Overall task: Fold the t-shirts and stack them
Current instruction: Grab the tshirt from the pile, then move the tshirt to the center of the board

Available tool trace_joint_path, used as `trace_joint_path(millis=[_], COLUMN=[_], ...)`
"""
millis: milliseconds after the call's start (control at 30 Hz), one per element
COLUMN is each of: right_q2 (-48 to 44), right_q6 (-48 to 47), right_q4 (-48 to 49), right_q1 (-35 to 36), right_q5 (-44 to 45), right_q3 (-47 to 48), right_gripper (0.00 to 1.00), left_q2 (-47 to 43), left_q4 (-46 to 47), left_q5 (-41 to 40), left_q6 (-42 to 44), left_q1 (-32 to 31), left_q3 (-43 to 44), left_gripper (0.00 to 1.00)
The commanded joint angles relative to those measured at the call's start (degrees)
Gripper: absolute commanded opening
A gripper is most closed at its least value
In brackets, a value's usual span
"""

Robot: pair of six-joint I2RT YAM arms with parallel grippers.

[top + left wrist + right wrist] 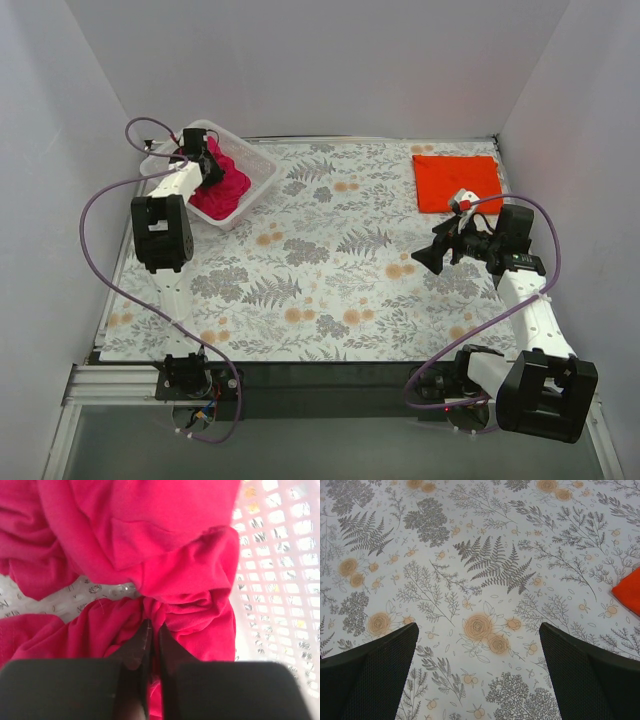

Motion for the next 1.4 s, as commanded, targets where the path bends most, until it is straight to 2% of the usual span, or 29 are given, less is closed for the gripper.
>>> trace_joint_path(millis=[0, 133, 367, 500, 533, 767, 900, 1167, 1367], right_q2=[-0.2, -0.5, -1.3, -1.5, -1.5, -1.1, -1.2, -1.4, -1.4], right_q6=[0.6, 0.6, 0.8, 0.8, 0.8, 0.5, 0.4, -0.2, -0.8], right_q4=[0.8, 0.8, 0.9, 0.9, 0.8, 0.8, 0.9, 0.8, 0.7], right_q1=[-0.4, -0.3, -0.7, -0.8, -0.8, -0.9, -0.9, -1.4, -1.9], right_q5=[-0.5, -0.6, -1.1, -1.2, -1.1, -0.7, -0.5, 0.0, 0.1], right_q3=[0.5, 0.4, 0.2, 0.2, 0.1, 0.0, 0.0, -0.1, -0.4], right_gripper=[0.95, 0.95, 0.95, 0.95, 0.95, 0.96, 0.95, 0.96, 0.96], left_q2=[-4.8, -13.9, -31.3, -37.0, -38.0, -46.7, -51.4, -61.6, -65.7], left_q4=[0.8, 5.2, 16.4, 19.0, 19.6, 23.3, 25.5, 30.3, 32.7], left_q5=[1.7, 4.0, 16.2, 22.5, 23.8, 30.1, 33.2, 39.7, 45.4], left_q6=[2.6, 3.0, -0.4, -3.6, -4.0, -7.8, -9.5, -15.3, -18.3], left_q1=[0.0, 0.0, -0.7, -1.3, -3.1, -6.9, -9.3, -12.1, -14.5], left_q3=[2.7, 0.2, -6.7, -5.7, -5.6, -3.0, -4.8, -18.8, -29.6], left_gripper=[0.00, 0.00, 0.00, 0.00, 0.00, 0.00, 0.00, 0.00, 0.00])
